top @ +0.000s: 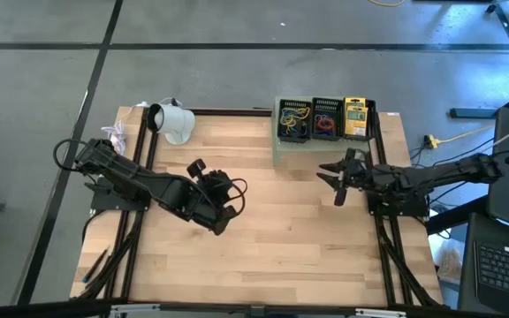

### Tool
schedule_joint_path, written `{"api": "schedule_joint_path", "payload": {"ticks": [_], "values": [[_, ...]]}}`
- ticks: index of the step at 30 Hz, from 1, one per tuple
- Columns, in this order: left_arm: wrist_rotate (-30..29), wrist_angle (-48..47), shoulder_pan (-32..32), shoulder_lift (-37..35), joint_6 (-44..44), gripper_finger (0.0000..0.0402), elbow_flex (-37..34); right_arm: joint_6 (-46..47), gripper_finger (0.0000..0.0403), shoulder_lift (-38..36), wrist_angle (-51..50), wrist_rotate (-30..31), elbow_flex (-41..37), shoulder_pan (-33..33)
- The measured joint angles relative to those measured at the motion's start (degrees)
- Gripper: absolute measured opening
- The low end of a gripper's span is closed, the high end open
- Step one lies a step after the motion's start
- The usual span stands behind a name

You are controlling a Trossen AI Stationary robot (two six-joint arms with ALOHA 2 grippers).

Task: Pick & Place Office Desk Supplies
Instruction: Return to Home Position

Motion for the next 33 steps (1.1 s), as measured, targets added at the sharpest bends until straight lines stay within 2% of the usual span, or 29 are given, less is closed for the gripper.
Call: {"api": "schedule_joint_path", "payload": {"ticks": [4, 11, 18, 23, 28, 33], "values": [[-0.8, 0.02, 0.0, 0.0, -2.2, 0.0102, 0.0, -0.01, 0.0143, 0.0, 3.12, 2.01, -2.97, 2.22], [-2.68, 1.84, 0.0, 0.0, -2.39, 0.0102, 0.0, -0.87, 0.0143, 0.02, 11.61, 1.9, -8.16, 5.11], [-2.2, 2.73, 1.73, -0.81, 0.37, 0.0102, 0.0, -1.33, 0.0143, 0.02, 11.01, 2.03, -8.25, 5.74], [2.0, 3.04, 4.72, -3.64, 4.06, 0.0102, -0.78, -0.4, 0.0143, 0.02, 9.37, 7.1, -8.25, 5.74], [3.12, 8.57, 5.84, -10.73, 4.73, 0.0102, -10.87, -1.81, 0.0143, 0.02, 7.69, 9.52, -8.25, 5.74], [6.13, 28.59, 7.11, -22.85, 10.22, 0.0102, -28.4, -3.43, 0.0143, 0.02, 7.69, 7.82, -8.25, 5.74]]}}
